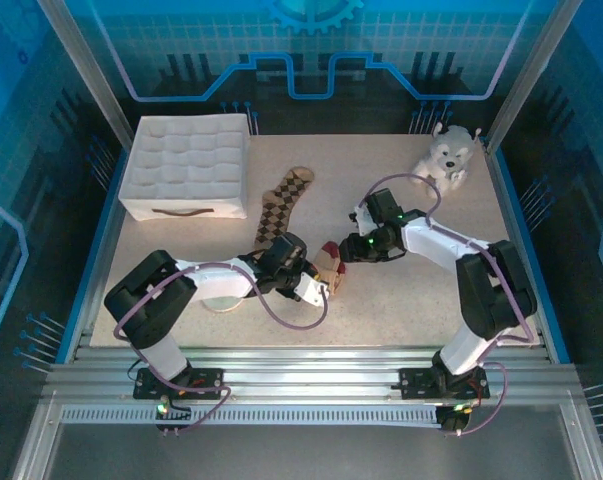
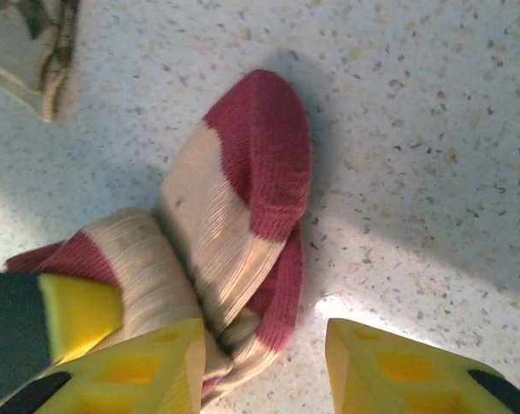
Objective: Roll the socks
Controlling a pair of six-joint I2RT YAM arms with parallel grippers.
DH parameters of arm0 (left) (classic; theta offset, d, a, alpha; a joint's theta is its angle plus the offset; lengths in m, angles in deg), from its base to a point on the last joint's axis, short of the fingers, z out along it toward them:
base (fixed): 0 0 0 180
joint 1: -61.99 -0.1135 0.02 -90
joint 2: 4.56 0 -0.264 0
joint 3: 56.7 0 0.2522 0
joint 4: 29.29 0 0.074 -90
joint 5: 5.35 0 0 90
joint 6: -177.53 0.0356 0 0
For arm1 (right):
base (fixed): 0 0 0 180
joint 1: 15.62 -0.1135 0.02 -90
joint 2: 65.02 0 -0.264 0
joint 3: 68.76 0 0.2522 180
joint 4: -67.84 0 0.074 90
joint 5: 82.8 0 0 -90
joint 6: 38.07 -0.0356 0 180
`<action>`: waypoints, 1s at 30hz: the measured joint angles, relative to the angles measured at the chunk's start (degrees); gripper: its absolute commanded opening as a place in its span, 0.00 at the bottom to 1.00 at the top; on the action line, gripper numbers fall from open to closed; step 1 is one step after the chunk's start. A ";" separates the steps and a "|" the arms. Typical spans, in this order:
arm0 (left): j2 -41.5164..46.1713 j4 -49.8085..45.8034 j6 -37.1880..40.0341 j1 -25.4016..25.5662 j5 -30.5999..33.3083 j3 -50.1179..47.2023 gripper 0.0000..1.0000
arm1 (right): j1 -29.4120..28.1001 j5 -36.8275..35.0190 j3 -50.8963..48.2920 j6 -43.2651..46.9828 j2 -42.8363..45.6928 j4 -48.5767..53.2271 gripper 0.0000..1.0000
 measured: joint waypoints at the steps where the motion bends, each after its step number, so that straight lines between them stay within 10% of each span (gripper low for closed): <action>1: -0.09 -1.09 -0.15 0.15 -0.07 0.63 0.00 | 0.00 0.00 0.00 -0.42 -1.01 -0.33 0.37; 10: -4.63 -20.87 -4.28 0.48 -5.05 13.33 0.00 | -0.39 -0.35 -1.95 -1.55 -4.15 -5.07 0.33; 20: -12.79 -39.65 -9.38 0.48 -11.50 27.63 0.00 | -1.49 -8.66 -19.28 -0.07 21.22 -13.77 0.35; 30: -21.88 -55.80 -15.69 -0.52 -19.52 40.37 0.00 | -16.00 -25.79 -36.13 7.08 43.17 -22.51 0.31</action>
